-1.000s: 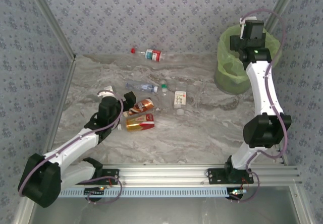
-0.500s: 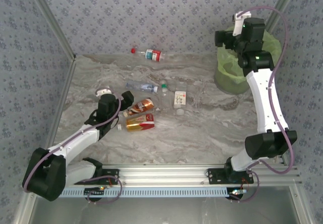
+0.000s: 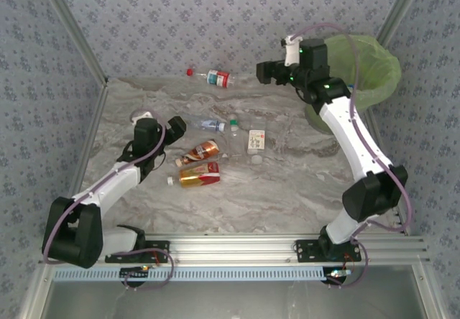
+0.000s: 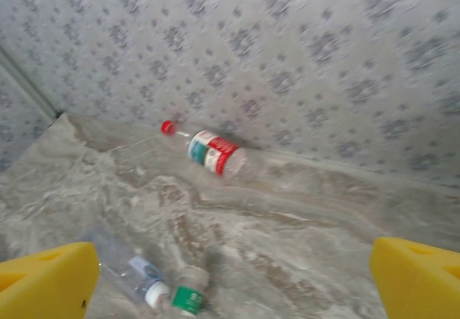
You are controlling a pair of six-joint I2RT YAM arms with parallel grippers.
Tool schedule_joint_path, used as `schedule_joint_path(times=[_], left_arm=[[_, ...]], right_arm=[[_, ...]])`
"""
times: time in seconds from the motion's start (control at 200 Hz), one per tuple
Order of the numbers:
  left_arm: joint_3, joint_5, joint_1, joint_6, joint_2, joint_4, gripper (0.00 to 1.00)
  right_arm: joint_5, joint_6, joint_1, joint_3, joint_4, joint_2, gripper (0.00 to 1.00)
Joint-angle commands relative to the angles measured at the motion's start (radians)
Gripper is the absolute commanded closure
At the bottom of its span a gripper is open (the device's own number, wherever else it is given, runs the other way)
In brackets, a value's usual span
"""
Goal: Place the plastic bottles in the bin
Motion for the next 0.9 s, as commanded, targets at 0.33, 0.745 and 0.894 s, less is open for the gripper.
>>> schedule_joint_path(times=[0.33,0.745,0.894], left_arm=[[0.344,0.185,0.16,0.062,0.346,0.058,0.01],[0.914,0.382,0.205,0.047,0.854,0.005,0.01],[1.2,0.426,0.207,0.069,1.058,-0.085,0.01]], right_arm=[[-0.218,0.18,-0.026,0.165,0.25,0.459,0.02],[-0.269,0.418,-0.062,0.614,0.327,0.919,0.02],[-0.289,0.492,-0.072,0.828,0.322,1.086,0.01]])
